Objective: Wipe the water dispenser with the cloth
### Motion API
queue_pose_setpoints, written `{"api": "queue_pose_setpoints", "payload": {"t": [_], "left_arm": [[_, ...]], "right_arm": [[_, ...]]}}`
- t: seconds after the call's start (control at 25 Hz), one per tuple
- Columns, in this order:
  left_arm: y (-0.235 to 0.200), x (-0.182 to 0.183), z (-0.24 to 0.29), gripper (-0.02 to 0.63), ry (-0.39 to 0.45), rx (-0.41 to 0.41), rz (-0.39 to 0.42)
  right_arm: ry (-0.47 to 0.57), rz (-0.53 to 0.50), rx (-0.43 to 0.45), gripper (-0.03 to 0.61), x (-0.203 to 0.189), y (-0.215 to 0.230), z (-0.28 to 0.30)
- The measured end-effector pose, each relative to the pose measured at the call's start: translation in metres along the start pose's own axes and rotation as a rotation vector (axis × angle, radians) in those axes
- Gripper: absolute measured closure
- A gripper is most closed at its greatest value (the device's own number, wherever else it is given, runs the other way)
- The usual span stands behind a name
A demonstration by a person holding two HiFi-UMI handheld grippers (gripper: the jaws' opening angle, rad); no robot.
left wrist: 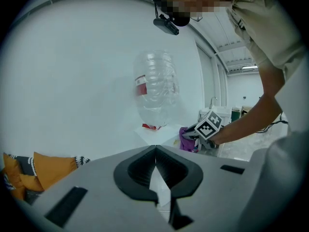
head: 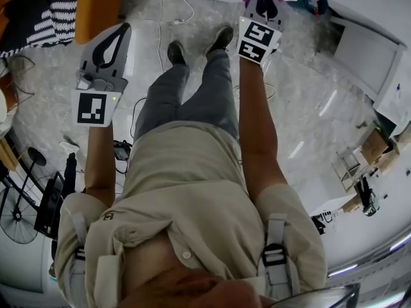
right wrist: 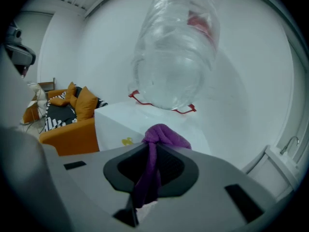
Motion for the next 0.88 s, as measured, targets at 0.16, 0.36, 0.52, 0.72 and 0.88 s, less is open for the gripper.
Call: {"api": "queue_pose_setpoints", "payload": {"t": [0.16,0.36,0.52,0.72,0.88], "left_arm": [[-0.007,-0.017,-0.010,0.597,-0.008,0.025,-0.022],[-0.013,-0.032,-0.018,0.597,-0.019,0.045,-0.049],[-0.014,-0.034,-0.019,0.597,-0.021,0.047,-0.057],[-0.012,-0.028,-0.011,0.597,-0.008,0.030,-0.039],[-0.011,-0.019,-0.005,0.597,-0.005,0.016,-0.030]], "right_arm": [[0.052,-0.048,0.094,0.517,0.021,-0.062,0.005],[0.099,-0.140,0.197,0.517,0.045,-0.134,0.015],[0.109,-0.172,0.226,0.517,0.049,-0.147,0.016],[0.087,-0.211,0.209,0.517,0.031,-0.123,0.016],[0.022,-0.145,0.110,0.517,0.003,-0.066,0.015]]}}
Point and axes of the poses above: the fingertips, and each gripper's own axes: z forward along the fingers, y to its right, x out of its top, the point moved 3 cm from there along -z, backward along the fingers, and after that the axes turned 10 degrees about -y, right-handed, at the moved point
